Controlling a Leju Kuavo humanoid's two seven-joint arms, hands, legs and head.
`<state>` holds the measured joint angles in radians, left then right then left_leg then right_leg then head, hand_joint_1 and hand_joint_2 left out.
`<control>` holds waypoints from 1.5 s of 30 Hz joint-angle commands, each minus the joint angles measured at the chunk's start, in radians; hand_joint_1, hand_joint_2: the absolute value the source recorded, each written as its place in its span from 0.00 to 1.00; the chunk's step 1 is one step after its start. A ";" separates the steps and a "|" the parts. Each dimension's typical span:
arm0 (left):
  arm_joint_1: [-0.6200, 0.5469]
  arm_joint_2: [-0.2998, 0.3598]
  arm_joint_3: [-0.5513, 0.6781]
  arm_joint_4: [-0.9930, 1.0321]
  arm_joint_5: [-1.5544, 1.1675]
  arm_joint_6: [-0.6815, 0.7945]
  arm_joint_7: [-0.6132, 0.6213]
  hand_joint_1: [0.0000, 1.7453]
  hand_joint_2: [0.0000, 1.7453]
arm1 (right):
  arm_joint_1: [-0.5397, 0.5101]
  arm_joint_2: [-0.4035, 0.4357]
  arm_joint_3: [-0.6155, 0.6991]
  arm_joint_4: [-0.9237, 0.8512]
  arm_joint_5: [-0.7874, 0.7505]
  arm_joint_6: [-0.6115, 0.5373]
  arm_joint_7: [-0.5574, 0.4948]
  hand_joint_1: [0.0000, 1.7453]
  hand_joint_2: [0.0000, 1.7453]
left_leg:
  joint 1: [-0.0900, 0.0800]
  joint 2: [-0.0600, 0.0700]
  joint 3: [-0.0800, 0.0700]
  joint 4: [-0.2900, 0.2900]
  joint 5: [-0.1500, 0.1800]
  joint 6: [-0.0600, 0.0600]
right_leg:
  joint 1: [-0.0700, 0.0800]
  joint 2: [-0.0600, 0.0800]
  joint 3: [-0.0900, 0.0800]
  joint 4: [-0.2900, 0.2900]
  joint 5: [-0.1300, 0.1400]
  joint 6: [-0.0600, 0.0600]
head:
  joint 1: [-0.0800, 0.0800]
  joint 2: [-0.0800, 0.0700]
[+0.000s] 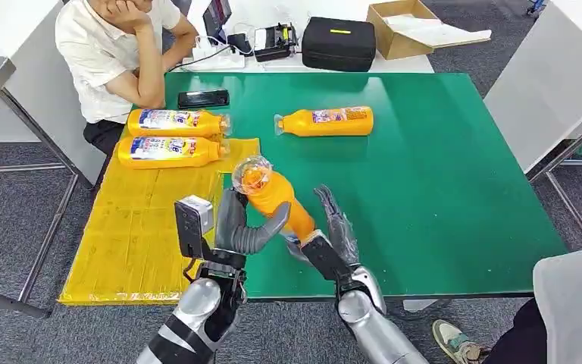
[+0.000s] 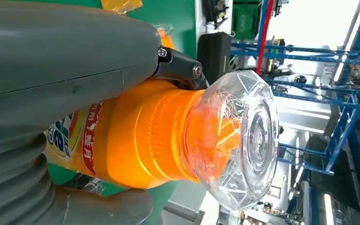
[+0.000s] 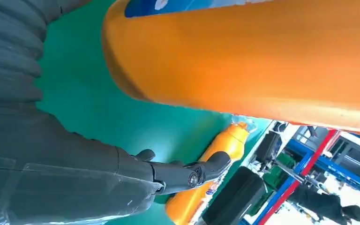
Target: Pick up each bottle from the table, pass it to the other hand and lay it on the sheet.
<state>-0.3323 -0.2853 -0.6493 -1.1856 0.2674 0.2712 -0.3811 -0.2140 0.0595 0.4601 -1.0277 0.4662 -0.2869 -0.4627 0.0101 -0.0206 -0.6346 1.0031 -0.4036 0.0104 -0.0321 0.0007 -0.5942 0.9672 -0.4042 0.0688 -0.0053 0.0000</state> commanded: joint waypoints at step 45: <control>-0.202 0.120 0.069 0.315 -1.355 0.069 0.385 1.00 1.00 | 0.130 0.000 -0.360 -0.134 0.066 0.081 -0.031 0.00 1.00 | 0.001 0.003 0.007 0.001 -0.004 0.000 | 0.002 0.000 0.007 0.000 -0.003 -0.006 | 0.000 0.000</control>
<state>-0.4447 -0.1602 -0.6134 -1.0425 -1.0232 0.3617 -0.0530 -0.0774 0.0477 0.1503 -1.1852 0.5276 -0.2251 -0.4917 0.0101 -0.0205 -0.6350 1.0031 -0.4035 0.0104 -0.0321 0.0007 -0.5946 0.9672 -0.4042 0.0688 -0.0053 0.0000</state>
